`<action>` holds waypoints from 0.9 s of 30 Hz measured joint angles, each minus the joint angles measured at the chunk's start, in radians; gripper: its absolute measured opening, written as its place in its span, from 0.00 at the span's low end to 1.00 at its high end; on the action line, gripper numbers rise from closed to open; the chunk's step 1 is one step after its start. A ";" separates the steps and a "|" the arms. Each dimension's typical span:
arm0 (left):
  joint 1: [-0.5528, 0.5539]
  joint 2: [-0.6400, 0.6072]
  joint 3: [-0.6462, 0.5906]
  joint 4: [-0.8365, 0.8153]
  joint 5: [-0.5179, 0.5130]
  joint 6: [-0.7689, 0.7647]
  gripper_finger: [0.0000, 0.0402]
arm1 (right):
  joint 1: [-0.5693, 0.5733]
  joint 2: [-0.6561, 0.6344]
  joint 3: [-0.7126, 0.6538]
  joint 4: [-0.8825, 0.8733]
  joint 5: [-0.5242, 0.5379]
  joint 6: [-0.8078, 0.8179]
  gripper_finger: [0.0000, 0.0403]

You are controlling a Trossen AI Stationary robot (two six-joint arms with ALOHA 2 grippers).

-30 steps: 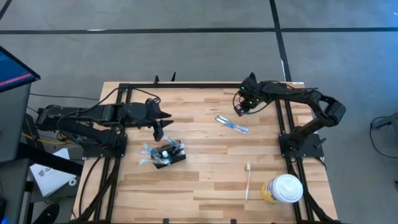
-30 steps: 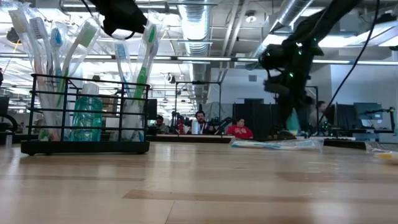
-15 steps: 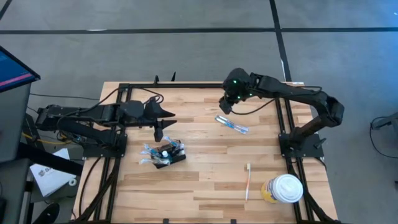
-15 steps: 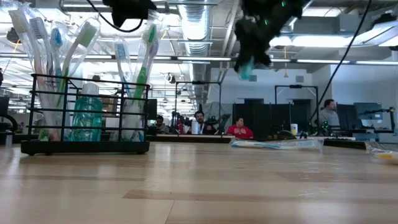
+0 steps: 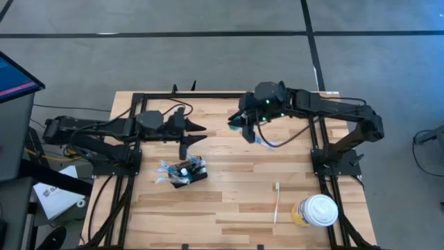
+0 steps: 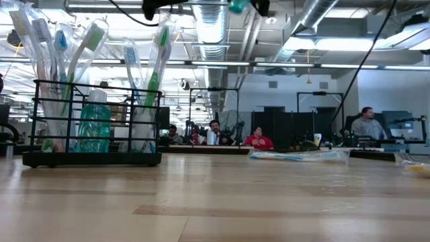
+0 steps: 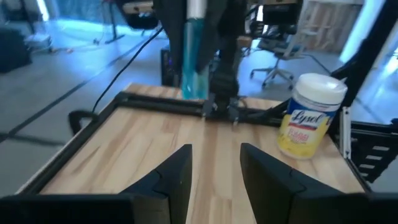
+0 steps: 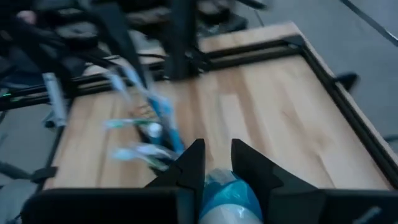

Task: Pick & Place toothbrushing station
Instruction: Put the mouthwash into the middle section of the mesh organizer

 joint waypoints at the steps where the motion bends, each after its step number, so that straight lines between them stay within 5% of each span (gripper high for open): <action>1: 0.000 0.014 0.000 0.025 0.013 0.011 0.33 | 0.016 0.000 0.000 0.011 0.000 -0.002 0.14; 12: 0.001 0.142 0.000 0.194 0.026 0.042 0.33 | 0.113 0.000 0.000 0.026 0.004 -0.035 0.14; 27: 0.006 0.238 0.000 0.403 0.174 0.033 0.33 | 0.175 0.001 0.000 0.048 0.006 -0.051 0.14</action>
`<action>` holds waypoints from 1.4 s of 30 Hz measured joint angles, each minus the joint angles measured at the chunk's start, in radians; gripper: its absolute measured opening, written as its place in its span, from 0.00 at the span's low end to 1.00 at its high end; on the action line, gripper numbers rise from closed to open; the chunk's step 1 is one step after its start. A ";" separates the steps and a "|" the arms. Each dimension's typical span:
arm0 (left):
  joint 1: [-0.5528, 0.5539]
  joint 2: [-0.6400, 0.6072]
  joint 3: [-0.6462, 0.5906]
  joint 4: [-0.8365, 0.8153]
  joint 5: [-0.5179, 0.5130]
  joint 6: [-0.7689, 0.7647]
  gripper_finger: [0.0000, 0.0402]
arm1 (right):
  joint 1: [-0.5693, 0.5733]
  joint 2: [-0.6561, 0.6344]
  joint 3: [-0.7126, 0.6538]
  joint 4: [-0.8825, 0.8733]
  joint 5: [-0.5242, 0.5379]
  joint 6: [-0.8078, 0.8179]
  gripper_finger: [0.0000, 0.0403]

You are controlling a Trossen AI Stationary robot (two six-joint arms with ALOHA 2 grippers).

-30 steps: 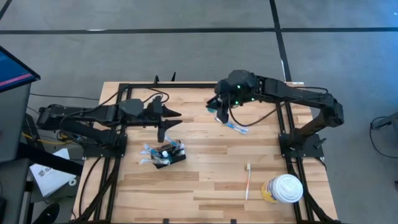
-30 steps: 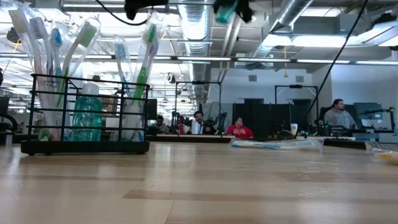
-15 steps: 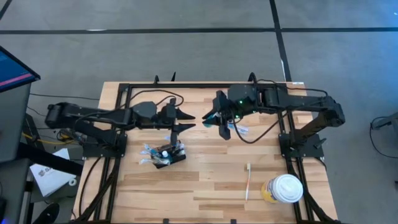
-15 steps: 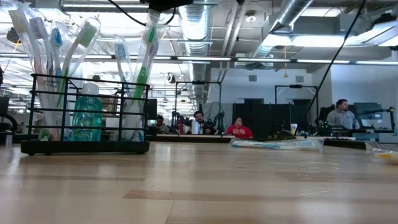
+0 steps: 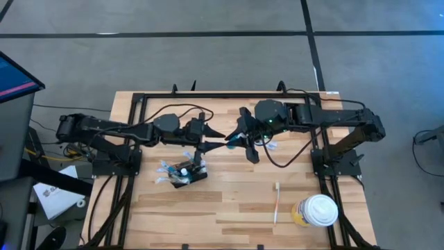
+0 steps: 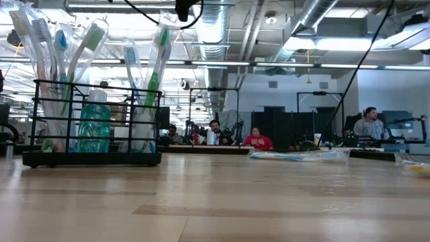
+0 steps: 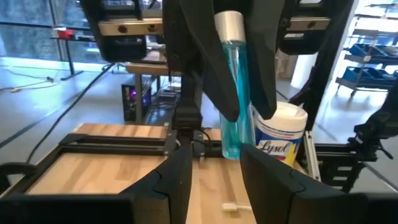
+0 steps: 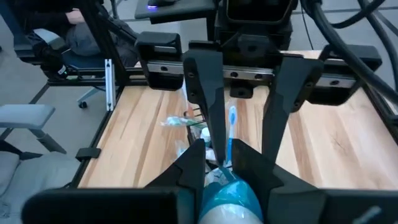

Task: Pick & Place toothbrushing station
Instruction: Put the mouthwash into the middle section of the mesh organizer

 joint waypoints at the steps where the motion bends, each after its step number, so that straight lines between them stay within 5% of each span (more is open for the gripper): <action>1: 0.000 0.004 0.000 0.003 0.007 -0.003 0.33 | 0.001 0.001 -0.001 -0.002 0.000 0.000 0.14; 20: 0.015 0.021 0.000 0.048 0.147 -0.074 0.38 | 0.001 0.003 -0.002 -0.002 0.004 -0.003 0.14; 42: 0.046 0.051 0.000 0.067 0.169 -0.100 0.45 | -0.014 0.099 0.036 0.017 -0.004 -0.045 0.14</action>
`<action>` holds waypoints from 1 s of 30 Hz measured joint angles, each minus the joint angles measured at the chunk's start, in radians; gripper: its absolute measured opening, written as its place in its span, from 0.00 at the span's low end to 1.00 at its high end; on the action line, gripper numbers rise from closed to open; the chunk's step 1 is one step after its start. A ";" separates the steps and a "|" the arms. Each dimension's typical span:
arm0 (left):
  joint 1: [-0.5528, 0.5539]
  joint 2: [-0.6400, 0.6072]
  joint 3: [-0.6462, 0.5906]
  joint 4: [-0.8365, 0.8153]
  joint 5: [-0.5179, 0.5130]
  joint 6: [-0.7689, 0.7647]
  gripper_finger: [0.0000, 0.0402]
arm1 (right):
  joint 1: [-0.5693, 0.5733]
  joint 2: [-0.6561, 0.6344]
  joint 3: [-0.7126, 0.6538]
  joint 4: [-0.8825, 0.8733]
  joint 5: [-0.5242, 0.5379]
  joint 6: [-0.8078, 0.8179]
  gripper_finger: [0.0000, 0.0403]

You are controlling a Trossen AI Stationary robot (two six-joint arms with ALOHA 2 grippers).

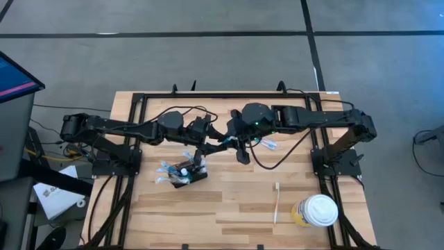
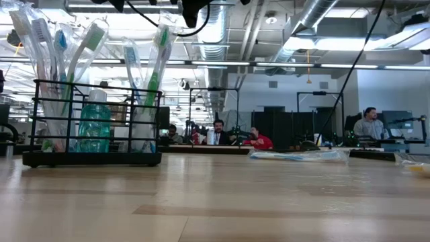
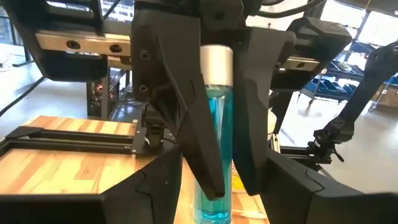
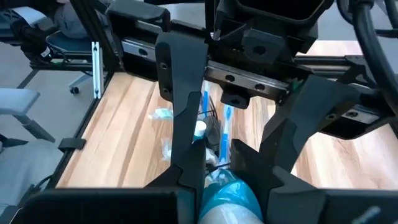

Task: Pick & Place toothbrushing station
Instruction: Put the mouthwash into the middle section of the mesh organizer

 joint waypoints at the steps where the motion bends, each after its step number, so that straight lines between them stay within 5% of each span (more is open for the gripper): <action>1: 0.000 0.000 0.000 -0.001 0.014 0.000 0.45 | 0.002 0.000 0.001 0.010 0.000 0.000 0.14; 13: -0.008 0.004 0.000 -0.011 0.046 0.003 0.40 | 0.009 0.001 0.015 0.016 -0.002 -0.005 0.14; 25: -0.008 0.048 0.000 -0.004 0.043 0.056 0.18 | 0.009 0.001 0.015 0.017 -0.002 -0.006 0.14; 30: -0.008 0.047 0.000 -0.005 0.042 0.061 0.17 | 0.008 0.001 0.014 0.012 -0.003 -0.007 0.14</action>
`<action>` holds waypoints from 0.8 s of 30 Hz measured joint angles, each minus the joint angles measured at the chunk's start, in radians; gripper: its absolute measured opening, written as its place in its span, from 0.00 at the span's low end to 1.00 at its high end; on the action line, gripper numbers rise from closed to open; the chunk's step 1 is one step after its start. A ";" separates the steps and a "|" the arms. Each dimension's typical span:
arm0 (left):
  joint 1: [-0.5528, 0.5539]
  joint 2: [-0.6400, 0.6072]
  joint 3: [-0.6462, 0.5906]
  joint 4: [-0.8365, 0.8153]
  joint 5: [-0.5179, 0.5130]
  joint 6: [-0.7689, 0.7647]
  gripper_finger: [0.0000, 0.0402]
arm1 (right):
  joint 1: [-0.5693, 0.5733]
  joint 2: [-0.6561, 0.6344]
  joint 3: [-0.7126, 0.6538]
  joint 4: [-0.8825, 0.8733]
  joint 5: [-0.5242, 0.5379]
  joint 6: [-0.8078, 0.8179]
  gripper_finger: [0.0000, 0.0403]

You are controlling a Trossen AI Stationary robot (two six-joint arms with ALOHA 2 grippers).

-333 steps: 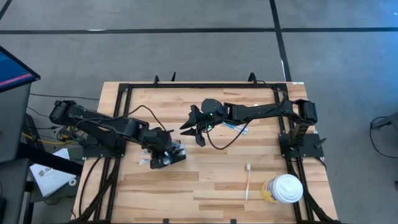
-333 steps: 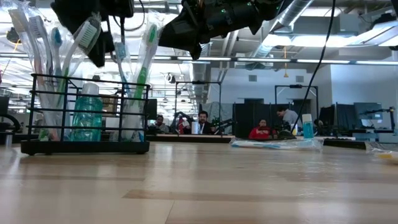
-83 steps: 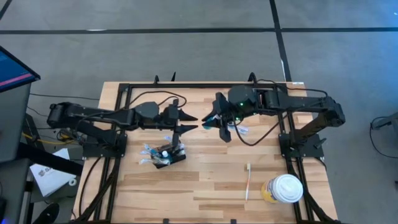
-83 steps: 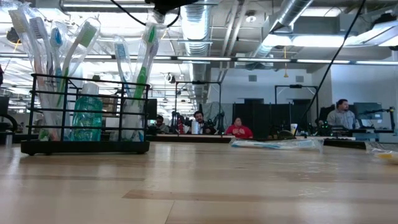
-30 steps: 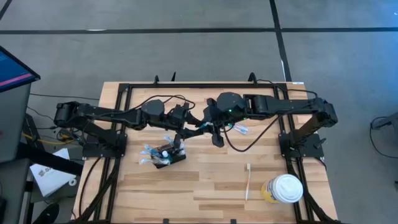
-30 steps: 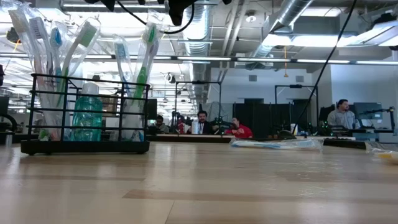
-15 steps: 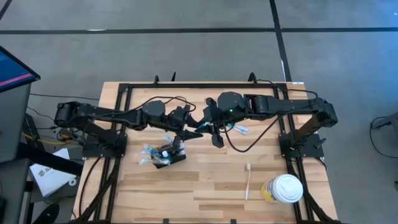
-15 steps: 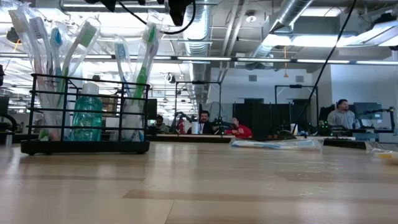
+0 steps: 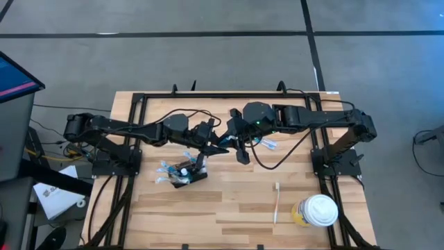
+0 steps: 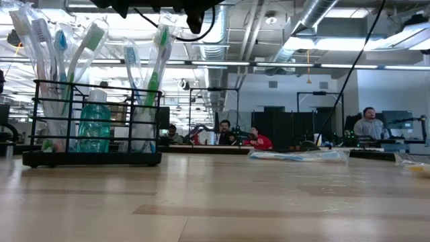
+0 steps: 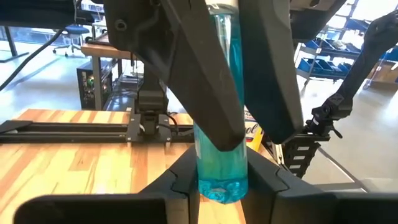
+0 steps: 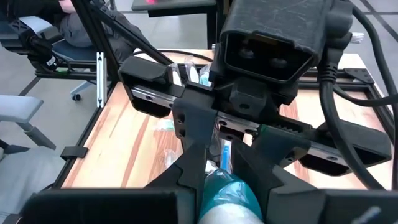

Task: Pick & Place toothbrushing station
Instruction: Put the mouthwash into the middle section of the mesh organizer

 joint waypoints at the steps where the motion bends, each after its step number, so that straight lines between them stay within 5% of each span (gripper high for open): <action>1: 0.000 -0.001 0.000 0.000 0.000 0.001 0.17 | 0.000 0.000 0.000 0.000 0.000 0.000 0.14; 13: 0.000 -0.006 0.000 0.002 0.005 0.004 0.17 | 0.009 0.000 0.000 -0.005 -0.007 -0.003 0.27; 24: 0.000 -0.007 0.000 0.010 0.003 0.004 0.17 | 0.007 -0.008 0.005 -0.007 -0.007 -0.003 0.28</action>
